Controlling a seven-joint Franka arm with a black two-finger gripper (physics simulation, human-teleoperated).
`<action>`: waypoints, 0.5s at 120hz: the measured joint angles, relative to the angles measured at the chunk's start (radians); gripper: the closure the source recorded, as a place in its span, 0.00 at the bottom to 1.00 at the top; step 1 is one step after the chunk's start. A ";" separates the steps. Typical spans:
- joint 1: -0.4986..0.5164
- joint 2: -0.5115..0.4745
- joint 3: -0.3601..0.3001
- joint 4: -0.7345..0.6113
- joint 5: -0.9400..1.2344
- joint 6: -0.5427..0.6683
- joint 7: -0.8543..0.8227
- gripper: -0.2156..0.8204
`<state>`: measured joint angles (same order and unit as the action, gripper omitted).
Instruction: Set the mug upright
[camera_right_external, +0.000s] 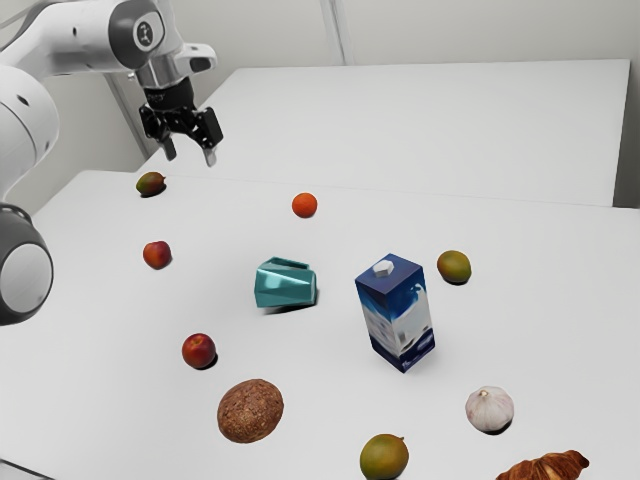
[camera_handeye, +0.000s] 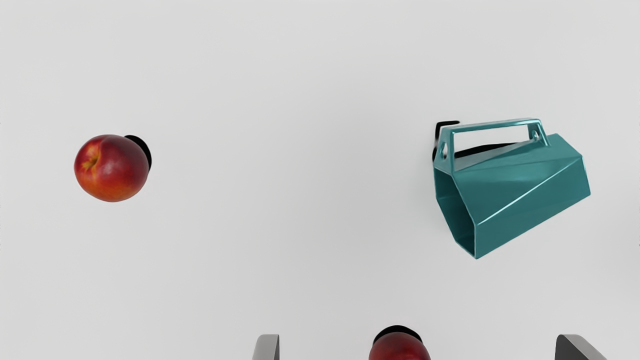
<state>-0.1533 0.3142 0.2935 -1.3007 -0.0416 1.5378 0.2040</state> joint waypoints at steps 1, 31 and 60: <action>0.000 0.000 -0.001 0.000 0.000 0.001 0.000 0.21; -0.015 -0.010 -0.008 0.009 0.006 0.010 0.004 0.21; -0.042 -0.270 0.003 -0.411 0.012 0.133 -0.022 0.21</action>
<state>-0.1957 0.0446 0.2963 -1.7116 -0.0297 1.6703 0.1824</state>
